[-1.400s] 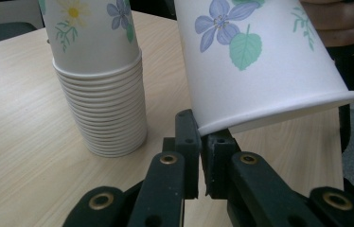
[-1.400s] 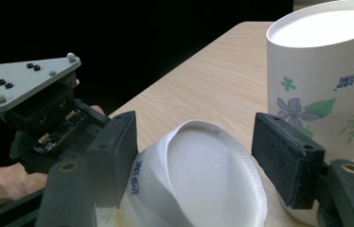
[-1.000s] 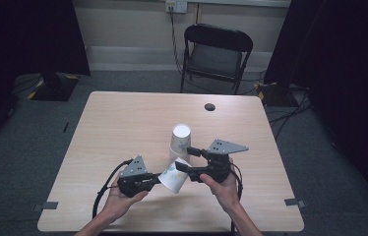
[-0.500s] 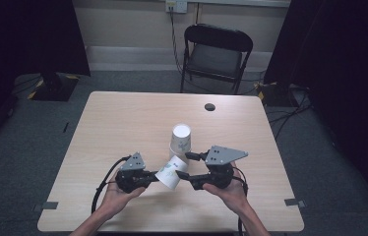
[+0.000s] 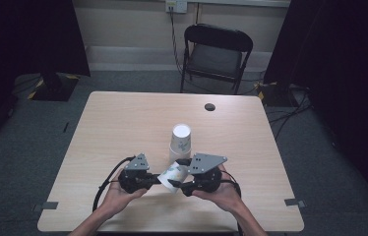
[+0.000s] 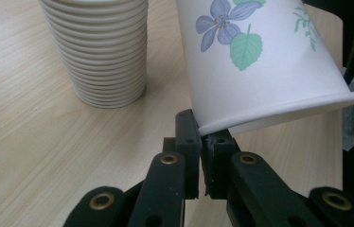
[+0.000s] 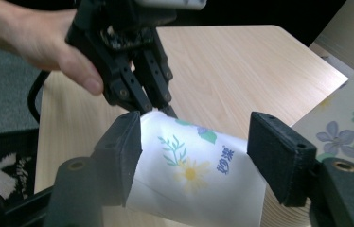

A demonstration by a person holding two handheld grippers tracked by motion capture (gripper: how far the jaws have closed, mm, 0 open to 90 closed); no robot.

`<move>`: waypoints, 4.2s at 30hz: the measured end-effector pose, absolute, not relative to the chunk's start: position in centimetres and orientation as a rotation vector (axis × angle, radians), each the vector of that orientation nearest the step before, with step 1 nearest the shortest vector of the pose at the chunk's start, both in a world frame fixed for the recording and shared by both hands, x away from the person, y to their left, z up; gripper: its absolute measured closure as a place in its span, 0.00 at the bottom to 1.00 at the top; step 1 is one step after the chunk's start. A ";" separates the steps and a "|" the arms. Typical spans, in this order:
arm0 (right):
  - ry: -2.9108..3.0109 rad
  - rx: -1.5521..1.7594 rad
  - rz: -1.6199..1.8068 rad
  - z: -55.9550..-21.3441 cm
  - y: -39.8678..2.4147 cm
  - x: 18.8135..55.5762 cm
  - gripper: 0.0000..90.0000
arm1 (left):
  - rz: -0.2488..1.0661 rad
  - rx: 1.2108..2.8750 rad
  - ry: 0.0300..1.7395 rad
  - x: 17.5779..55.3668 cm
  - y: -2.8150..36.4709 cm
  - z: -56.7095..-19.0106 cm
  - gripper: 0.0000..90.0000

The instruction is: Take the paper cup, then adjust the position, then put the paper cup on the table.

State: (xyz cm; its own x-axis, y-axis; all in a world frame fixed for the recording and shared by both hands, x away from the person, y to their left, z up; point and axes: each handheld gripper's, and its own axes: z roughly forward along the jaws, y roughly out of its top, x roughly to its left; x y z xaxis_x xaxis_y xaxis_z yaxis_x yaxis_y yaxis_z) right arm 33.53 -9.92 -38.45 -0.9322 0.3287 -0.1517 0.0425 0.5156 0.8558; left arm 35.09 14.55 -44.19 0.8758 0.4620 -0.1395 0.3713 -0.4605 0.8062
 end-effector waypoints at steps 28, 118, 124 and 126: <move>2.584 0.010 0.936 -40.6 -8.0 33.1 0.16 | 0.015 2.056 0.650 35.8 15.5 -44.2 0.97; 2.597 0.280 1.264 -43.7 -6.5 34.3 0.28 | -0.045 1.934 0.791 36.3 16.1 -43.7 0.98; 2.596 0.318 1.319 -43.8 -6.9 34.6 0.33 | -0.046 1.908 0.784 36.4 16.2 -43.7 0.96; 2.592 0.336 1.346 -43.8 -7.1 34.6 0.33 | -0.054 1.879 0.776 36.4 16.4 -43.6 0.96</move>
State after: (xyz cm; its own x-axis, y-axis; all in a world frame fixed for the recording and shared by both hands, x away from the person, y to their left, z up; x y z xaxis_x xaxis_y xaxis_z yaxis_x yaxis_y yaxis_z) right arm 34.59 -7.09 -43.75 -0.9540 0.2909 -0.0728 0.1078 0.5591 0.8220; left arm 36.42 16.36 -43.60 0.7884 0.4861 -0.3771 0.5338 -0.2358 0.8121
